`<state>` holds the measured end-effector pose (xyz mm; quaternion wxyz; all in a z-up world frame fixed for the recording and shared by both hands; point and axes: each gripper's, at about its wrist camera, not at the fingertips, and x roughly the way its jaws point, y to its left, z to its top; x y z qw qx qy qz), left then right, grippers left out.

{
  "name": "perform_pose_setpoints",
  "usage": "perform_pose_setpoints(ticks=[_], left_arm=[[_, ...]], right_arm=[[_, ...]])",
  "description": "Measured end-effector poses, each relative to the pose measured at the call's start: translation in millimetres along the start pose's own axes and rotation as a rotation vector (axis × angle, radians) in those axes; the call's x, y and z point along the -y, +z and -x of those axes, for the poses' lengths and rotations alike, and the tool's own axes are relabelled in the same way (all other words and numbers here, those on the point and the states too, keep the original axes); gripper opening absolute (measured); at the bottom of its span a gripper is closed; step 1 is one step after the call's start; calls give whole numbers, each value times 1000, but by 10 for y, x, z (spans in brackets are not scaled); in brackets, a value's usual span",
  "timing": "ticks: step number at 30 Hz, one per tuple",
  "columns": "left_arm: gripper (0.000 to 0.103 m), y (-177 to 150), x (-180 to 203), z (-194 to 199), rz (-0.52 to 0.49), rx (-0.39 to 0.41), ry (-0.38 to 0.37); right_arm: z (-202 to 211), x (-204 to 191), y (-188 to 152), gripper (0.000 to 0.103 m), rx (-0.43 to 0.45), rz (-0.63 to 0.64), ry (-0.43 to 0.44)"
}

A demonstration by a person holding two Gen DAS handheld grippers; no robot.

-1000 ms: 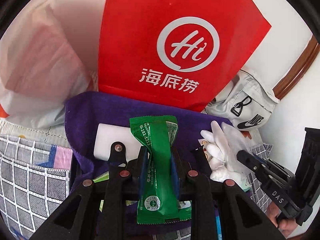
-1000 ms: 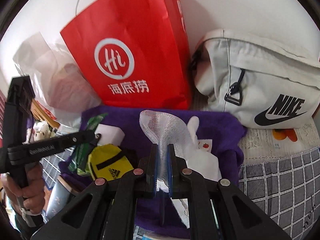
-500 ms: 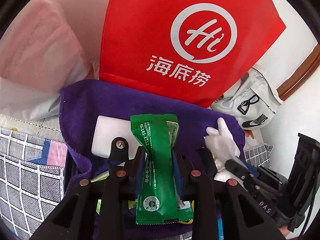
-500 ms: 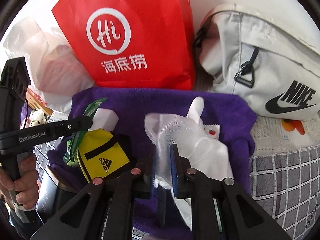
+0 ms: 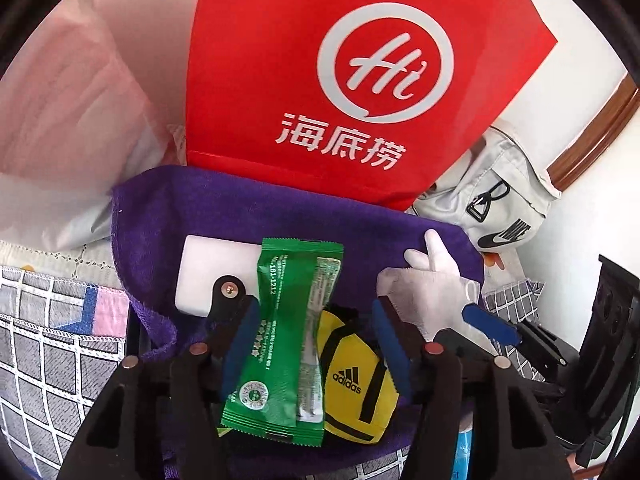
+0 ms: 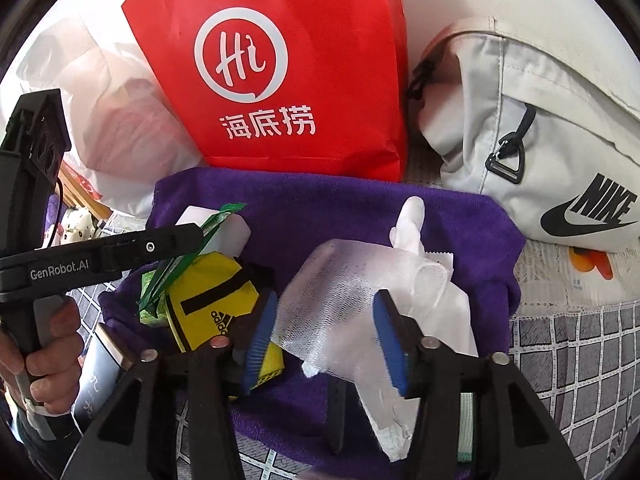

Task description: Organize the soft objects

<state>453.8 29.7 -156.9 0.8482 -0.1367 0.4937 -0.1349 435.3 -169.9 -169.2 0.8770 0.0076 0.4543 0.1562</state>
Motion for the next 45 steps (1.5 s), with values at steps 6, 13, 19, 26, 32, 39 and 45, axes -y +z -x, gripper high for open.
perform_pose_setpoints(ticks=[6,13,19,26,32,39,45], left_arm=[[66,-1,67,32,-27,-6,22],[74,12,45,116,-22,4,56],[86,16,91,233,-43,17,110],[94,4,203,397,-51,24,193],[96,-73,357,648,-85,62,276],[96,-406,525,1051,-92,54,236],[97,-839,790,1594,-141,94,241]], right_arm=[[43,34,10,74,13,-13,-43],[54,154,7,75,-14,-59,-73],[162,179,15,75,8,-82,-79],[399,105,36,79,68,-71,-197],[723,16,22,84,104,-82,-161],[1147,-121,-225,84,110,-106,-155],[1638,-257,-601,96,136,-111,-171]])
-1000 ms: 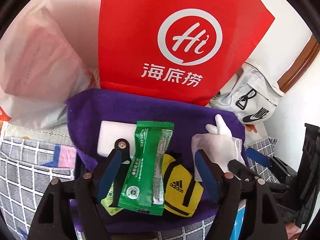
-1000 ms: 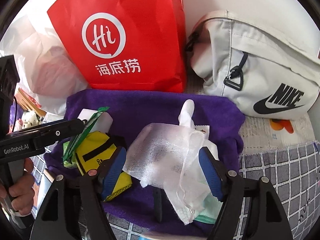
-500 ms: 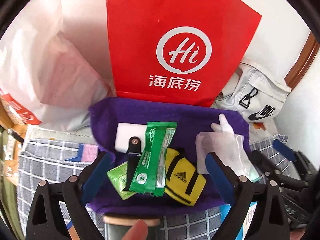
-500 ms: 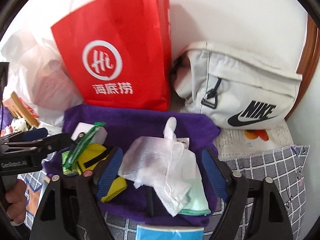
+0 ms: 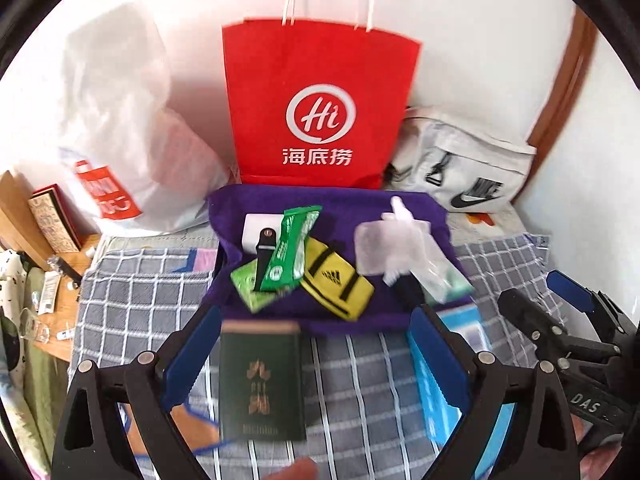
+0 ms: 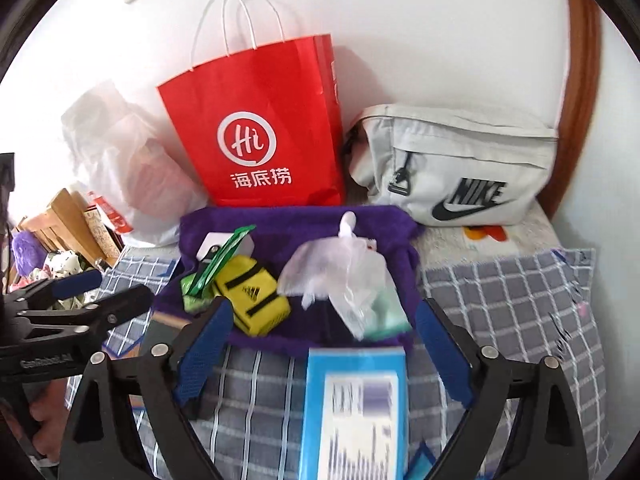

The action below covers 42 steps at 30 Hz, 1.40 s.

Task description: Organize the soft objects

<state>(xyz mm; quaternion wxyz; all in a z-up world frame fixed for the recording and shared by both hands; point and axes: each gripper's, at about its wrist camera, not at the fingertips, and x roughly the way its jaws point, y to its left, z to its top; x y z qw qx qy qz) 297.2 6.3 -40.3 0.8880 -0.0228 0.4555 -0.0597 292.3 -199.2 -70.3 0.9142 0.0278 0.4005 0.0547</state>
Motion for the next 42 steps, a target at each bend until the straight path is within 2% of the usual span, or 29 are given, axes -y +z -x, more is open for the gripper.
perform_pose_setpoints(ticks=[2,8,15,21,32,42], left_arm=[[102,-126,37,184,1,19,12],[102,-618,137,622,-15,63,74],[102,-1193,175,1032,22,76,58],[102,-1485,218,1342,37,103,39],[102,-1732,365,1720,12,165,82],[102,-1759,431,1811,-5,186,92]], right_arm=[[196,-25,-127,100,16,21,-29],[701,-57,-567,101,30,29,-40],[1113,-125,-1074,101,11,45,-45],[1451,-96,-1363,101,30,26,-49],[1953,-47,-1563,101,95,24,-46],[2051,-74,-1594,101,111,18,-42]])
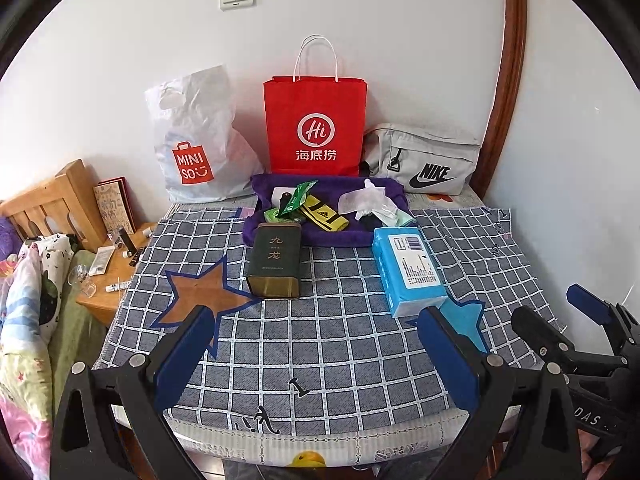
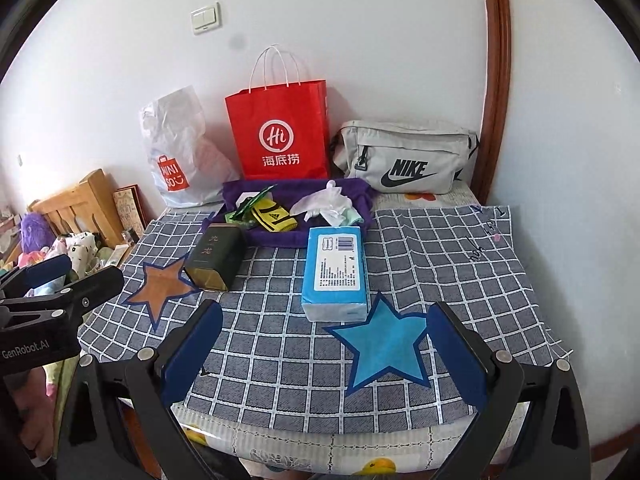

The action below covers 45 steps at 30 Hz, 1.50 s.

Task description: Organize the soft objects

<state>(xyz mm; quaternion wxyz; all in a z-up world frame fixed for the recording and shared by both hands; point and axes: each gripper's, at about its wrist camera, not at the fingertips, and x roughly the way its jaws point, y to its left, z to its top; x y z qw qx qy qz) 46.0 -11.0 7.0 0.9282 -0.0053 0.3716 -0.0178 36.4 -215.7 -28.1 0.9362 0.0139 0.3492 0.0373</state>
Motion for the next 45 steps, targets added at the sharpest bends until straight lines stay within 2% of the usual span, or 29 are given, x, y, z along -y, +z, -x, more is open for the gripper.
perform_pose_setpoints(ticks=[45], left_arm=[[102,-56,-75,46,8,-2,4]], right_arm=[[65,-87,-38,101,6,14,8]])
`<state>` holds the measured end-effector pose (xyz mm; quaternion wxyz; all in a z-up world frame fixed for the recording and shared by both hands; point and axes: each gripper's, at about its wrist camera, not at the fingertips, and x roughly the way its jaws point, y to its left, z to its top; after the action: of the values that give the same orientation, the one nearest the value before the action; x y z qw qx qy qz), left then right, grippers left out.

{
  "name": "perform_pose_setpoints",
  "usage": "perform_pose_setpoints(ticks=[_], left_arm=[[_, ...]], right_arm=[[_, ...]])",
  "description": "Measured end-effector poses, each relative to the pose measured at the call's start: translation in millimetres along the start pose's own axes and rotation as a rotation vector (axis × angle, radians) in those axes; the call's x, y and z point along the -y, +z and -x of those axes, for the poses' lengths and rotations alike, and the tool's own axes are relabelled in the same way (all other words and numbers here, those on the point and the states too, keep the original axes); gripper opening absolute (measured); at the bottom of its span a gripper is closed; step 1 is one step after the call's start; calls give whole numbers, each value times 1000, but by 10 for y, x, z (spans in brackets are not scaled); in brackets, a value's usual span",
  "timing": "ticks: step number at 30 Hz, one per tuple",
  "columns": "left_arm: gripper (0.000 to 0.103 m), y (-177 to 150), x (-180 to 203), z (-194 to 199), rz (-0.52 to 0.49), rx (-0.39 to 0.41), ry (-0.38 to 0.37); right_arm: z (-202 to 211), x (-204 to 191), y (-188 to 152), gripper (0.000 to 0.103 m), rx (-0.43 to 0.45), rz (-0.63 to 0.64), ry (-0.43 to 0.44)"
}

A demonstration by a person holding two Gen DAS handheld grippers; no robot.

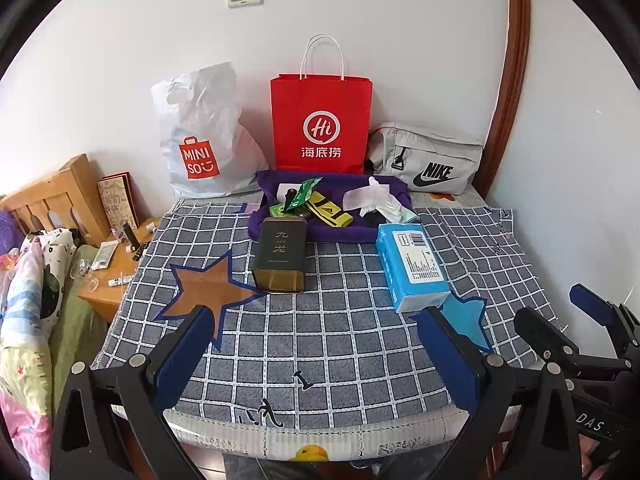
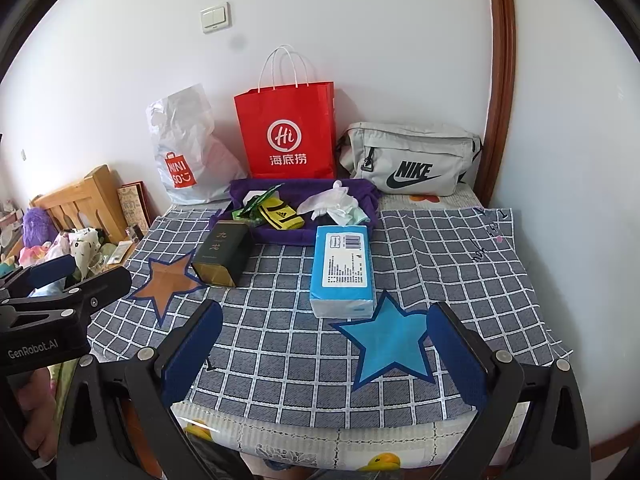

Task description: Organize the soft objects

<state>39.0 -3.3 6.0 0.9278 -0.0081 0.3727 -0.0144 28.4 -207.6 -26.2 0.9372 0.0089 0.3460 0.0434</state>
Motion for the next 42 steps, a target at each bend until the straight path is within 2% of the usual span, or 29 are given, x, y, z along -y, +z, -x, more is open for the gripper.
perform_pose_setpoints(ticks=[42], left_arm=[[102,-2,10,5,1,1,2]], right_arm=[[74,-20,40,101,14,6,8]])
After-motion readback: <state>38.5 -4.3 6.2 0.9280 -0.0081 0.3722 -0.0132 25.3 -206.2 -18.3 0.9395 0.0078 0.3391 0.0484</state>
